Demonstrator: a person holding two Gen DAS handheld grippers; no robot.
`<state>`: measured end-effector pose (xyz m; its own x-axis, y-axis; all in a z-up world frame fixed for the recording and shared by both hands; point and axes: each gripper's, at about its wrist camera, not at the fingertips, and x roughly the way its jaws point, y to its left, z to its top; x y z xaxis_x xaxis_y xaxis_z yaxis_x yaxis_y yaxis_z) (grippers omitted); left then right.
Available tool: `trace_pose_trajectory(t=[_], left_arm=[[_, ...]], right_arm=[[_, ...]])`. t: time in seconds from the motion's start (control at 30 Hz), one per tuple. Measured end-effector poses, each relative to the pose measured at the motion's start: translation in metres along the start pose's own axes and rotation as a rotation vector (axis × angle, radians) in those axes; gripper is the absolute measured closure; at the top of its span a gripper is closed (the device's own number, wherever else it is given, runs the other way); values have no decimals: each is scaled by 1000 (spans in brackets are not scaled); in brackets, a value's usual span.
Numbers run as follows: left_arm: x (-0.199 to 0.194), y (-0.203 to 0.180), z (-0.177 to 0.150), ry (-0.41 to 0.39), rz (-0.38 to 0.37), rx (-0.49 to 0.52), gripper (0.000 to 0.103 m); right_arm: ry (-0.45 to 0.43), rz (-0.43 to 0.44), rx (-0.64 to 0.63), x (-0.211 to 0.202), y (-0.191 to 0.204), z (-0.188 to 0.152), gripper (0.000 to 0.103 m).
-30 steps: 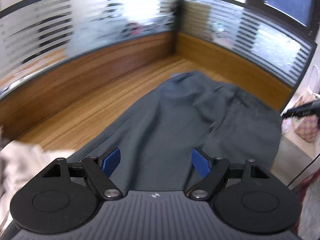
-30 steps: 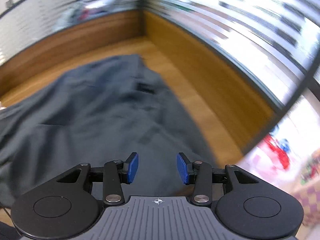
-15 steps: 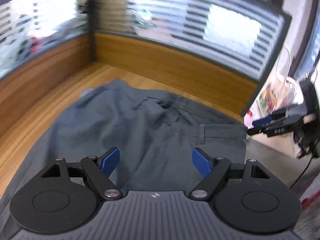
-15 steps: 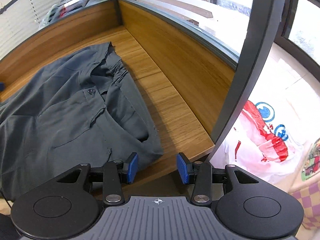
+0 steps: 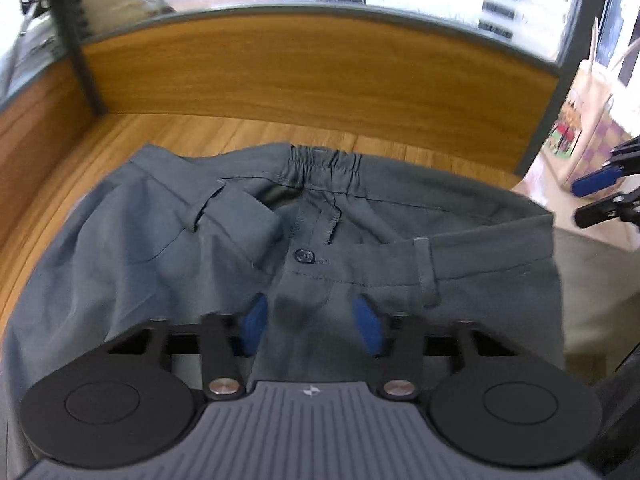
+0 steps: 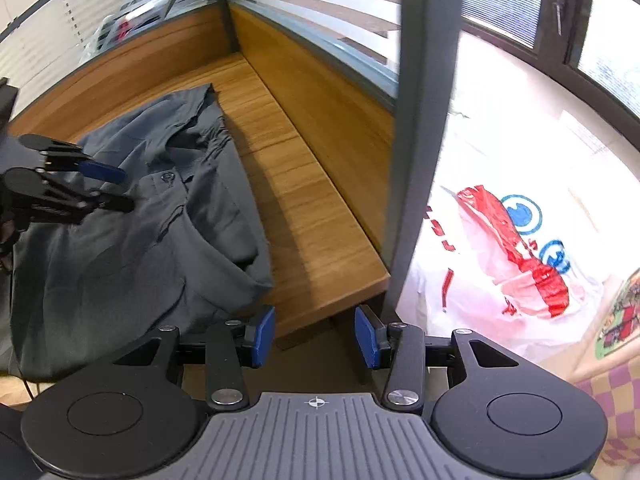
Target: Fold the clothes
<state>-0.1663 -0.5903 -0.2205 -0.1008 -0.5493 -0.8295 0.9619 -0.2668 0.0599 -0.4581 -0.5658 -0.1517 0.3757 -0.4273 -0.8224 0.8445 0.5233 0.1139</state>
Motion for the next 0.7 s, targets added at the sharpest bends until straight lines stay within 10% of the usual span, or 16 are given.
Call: trace_pose_trajectory(t=[0.37,0.53,0.7], left_arm=[[23,13,-1,7,39,-86,40],[14,17,5,-12,-21,-120,96],[-32,33,23,-141,-25,-198,97]], right_arm=[[-3,-1,34,-2,-3,-7,56],[0,2,46,0,-1,-7,56],[-5,18,50,2,1,-6,56]])
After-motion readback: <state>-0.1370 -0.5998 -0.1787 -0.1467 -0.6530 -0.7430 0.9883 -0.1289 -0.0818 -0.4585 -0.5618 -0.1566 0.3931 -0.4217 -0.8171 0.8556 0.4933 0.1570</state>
